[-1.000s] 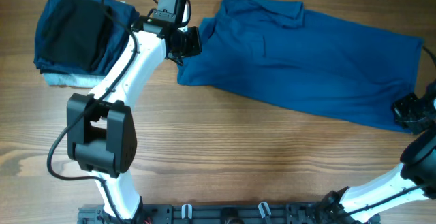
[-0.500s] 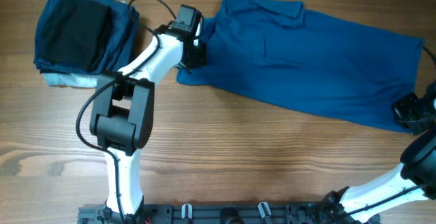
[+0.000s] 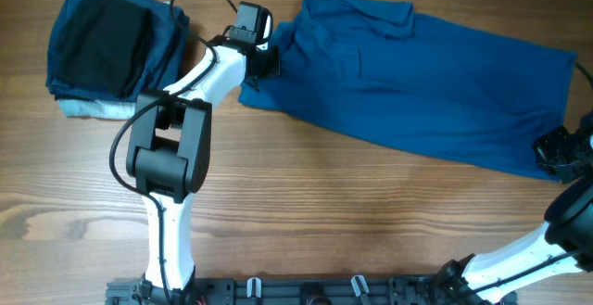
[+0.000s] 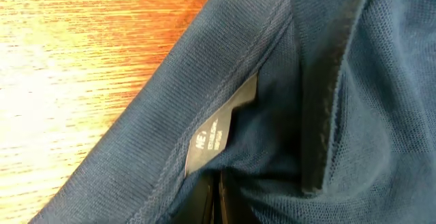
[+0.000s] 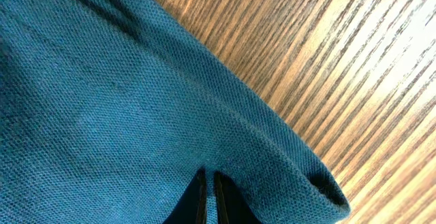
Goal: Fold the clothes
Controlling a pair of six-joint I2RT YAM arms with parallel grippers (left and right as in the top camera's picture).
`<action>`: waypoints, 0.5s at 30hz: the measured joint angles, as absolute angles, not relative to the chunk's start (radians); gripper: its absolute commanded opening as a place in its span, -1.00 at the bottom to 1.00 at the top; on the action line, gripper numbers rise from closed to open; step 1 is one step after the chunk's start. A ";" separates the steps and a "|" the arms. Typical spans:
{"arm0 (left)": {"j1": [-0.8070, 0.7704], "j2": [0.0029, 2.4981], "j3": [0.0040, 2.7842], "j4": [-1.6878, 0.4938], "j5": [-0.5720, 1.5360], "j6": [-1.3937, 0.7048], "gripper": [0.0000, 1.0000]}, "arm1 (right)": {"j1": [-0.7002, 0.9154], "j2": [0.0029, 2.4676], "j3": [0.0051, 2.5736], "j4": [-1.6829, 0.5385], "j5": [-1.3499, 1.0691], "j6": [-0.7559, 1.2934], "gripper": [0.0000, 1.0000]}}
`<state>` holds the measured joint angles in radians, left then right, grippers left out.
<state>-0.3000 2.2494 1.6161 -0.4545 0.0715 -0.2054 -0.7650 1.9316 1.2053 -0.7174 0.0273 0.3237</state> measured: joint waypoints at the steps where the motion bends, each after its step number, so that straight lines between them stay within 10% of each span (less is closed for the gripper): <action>1: -0.300 2.238 1.617 -0.471 0.068 -0.203 -0.88 | -0.766 1.933 1.230 -0.756 0.028 0.319 -0.62; 4: -0.300 2.115 1.617 -0.502 0.057 -0.202 -0.67 | -0.775 1.933 1.426 -0.921 0.016 0.282 0.20; 5: -0.303 2.027 1.617 -0.496 0.056 -0.198 -0.67 | -0.776 1.922 1.489 -0.939 -0.012 0.262 0.90; 9: -0.358 1.818 1.673 -0.337 0.067 -0.199 -0.64 | -0.776 1.851 1.566 -0.934 -0.085 0.207 0.99; 15: -0.411 2.164 1.658 -0.068 0.102 -0.199 -0.66 | -0.776 1.850 1.566 -0.927 -0.098 0.203 0.99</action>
